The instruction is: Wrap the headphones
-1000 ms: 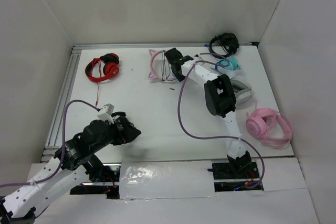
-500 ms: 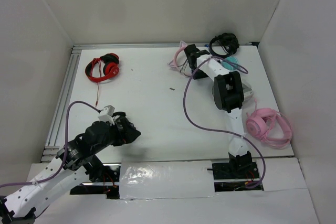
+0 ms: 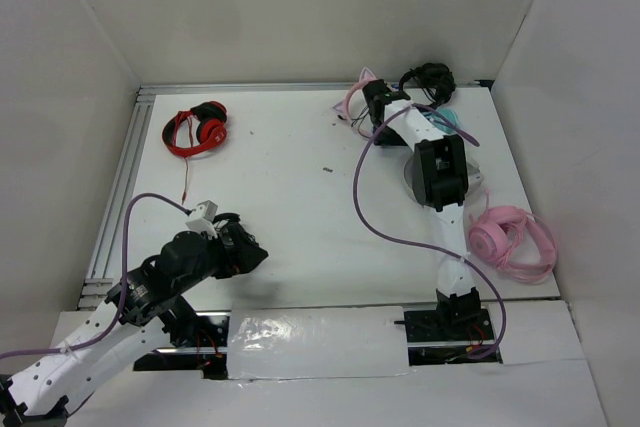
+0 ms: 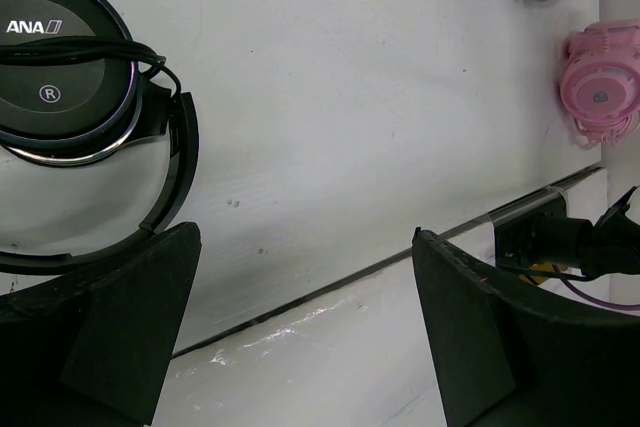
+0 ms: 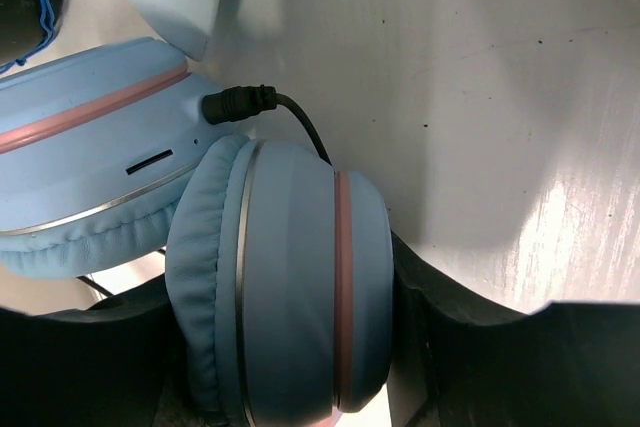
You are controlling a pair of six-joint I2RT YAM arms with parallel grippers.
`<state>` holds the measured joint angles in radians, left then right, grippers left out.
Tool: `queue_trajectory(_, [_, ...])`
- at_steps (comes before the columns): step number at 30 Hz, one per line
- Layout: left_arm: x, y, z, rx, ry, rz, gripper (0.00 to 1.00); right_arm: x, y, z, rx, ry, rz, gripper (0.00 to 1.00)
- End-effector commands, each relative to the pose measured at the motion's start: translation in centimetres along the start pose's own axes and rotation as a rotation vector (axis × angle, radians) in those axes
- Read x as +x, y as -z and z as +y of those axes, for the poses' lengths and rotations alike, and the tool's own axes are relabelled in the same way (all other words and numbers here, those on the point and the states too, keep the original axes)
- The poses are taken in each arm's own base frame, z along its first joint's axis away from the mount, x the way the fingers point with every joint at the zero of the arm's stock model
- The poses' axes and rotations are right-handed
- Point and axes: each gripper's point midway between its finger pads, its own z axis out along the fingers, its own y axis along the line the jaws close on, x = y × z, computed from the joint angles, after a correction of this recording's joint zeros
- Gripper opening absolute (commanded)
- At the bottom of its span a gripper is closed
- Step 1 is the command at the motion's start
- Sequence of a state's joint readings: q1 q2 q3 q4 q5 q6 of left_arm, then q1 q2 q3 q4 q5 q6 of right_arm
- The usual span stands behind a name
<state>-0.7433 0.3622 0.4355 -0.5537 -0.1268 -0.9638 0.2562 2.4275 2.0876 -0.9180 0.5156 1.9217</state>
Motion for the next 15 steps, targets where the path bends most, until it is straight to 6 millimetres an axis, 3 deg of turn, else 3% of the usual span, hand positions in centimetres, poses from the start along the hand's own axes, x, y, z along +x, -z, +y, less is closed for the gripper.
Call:
queue_trajectory(1, [-1.0, 0.4, -1.1, 0.040, -0.021, -0.029, 0.99, -0.7, 0.4, 1.6, -0.036, -0.045, -0.007, 0.16])
queue_trajectory(6, [-0.8, 0.3, -0.9, 0.027, -0.017, -0.021, 0.99, -0.9, 1.1, 2.0, -0.074, -0.011, -0.006, 0.29])
queue_trajectory(8, [-0.8, 0.3, -1.1, 0.039, -0.024, -0.019, 0.99, -1.1, 2.0, 2.6, -0.112, 0.021, -0.008, 0.56])
queue_trajectory(10, [-0.8, 0.3, -1.2, 0.042, -0.026, -0.020, 0.99, -1.3, 2.7, 2.8, -0.128, 0.036, -0.020, 0.72])
queue_trajectory(11, [-0.8, 0.3, -1.2, 0.044, -0.027, -0.019, 0.99, -1.4, 3.0, 3.0, -0.135, 0.041, -0.026, 0.73])
queue_trajectory(12, [-0.8, 0.4, -1.3, 0.051, -0.027, -0.019, 0.99, -1.4, 3.3, 3.1, -0.144, 0.049, -0.027, 0.87])
queue_trajectory(15, [-0.6, 0.6, -1.4, 0.055, -0.027, -0.011, 0.99, -1.4, 4.7, 3.7, -0.175, 0.069, -0.025, 0.92])
